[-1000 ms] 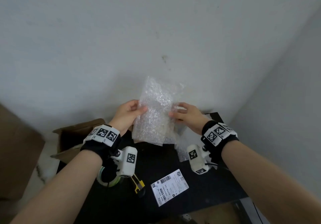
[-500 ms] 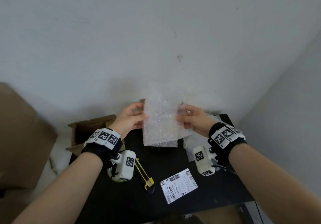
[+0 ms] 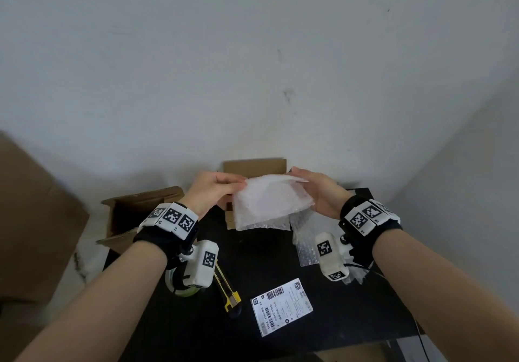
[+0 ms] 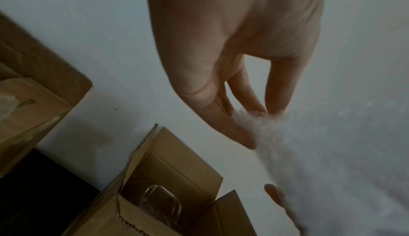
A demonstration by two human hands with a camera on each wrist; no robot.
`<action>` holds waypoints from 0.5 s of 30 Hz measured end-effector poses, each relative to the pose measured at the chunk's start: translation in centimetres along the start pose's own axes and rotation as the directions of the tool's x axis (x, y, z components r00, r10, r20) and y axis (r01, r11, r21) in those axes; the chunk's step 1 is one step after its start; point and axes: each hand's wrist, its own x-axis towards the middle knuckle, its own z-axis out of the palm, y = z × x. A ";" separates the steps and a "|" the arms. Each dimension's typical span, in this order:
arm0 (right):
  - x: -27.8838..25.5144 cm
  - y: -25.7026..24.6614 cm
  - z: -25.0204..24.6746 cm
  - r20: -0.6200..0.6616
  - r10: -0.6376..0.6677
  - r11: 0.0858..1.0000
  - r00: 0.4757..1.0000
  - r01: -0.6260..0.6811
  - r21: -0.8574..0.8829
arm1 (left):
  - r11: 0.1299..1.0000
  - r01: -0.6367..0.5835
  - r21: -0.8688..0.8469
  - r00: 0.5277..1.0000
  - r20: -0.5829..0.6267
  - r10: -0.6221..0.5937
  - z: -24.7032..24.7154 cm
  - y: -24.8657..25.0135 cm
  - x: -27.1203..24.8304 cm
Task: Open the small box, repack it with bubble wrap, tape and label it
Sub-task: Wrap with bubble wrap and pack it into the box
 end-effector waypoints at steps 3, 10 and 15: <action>0.7 0.0 -0.5 0.034 0.072 0.995 0.997 -0.070 -0.068 | 0.999 -0.043 0.017 0.995 -0.088 0.044 0.5 0.0 0.8; 2.3 -0.2 -1.6 -0.267 -0.166 0.950 0.949 0.081 -0.302 | 0.987 -0.123 0.106 0.966 -0.214 0.144 1.9 -1.4 3.2; 4.2 -0.2 -2.4 -0.385 -0.433 0.725 0.815 0.061 -0.686 | 0.775 -0.035 0.631 0.957 -0.203 0.208 3.6 -4.8 4.0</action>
